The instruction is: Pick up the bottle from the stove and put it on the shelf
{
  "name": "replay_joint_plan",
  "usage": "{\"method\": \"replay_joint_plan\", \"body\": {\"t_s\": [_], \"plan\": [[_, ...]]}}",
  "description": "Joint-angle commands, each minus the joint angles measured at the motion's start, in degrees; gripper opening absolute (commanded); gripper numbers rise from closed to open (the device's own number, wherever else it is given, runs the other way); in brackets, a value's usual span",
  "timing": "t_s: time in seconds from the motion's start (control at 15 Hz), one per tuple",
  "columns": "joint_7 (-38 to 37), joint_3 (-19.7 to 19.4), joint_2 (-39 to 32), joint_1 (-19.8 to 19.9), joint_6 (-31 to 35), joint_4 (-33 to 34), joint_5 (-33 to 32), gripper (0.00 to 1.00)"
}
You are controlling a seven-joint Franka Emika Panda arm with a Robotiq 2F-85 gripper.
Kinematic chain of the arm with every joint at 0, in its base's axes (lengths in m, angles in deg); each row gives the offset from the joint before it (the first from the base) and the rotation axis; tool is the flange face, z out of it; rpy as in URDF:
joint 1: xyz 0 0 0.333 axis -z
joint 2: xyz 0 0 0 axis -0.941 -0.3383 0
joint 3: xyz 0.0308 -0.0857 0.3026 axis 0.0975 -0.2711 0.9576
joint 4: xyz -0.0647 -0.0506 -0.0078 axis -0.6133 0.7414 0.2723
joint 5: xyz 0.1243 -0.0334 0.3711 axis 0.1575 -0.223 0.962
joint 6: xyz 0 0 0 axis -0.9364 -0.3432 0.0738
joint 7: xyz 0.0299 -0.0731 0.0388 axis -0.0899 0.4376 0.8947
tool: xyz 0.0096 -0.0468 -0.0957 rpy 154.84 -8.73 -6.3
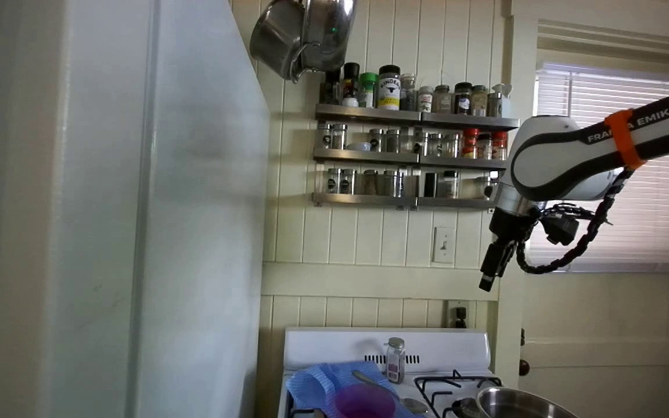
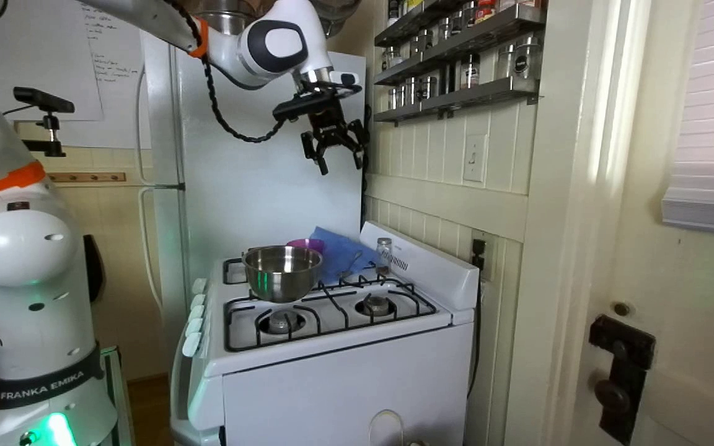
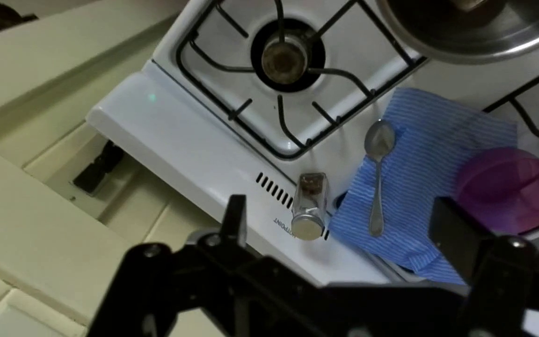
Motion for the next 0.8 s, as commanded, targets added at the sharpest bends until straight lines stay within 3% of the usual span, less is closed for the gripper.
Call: {"method": "replay_joint_plan", "body": {"t_s": [0.0,0.2,0.27,0.73], "plan": [[13.59,-6.35,-3.92,-2.98,3.41,0.02,11.62,1.0],[18.61,-7.7,-7.92,-1.78,-2.67,1.77,18.64,1.0],[16.06,-5.52,-5.61,-0.05,0.58,0.14,15.47,1.0],[16.9,-5.69,-8.58,0.37,-1.23,1.42,17.97,1.0]]}}
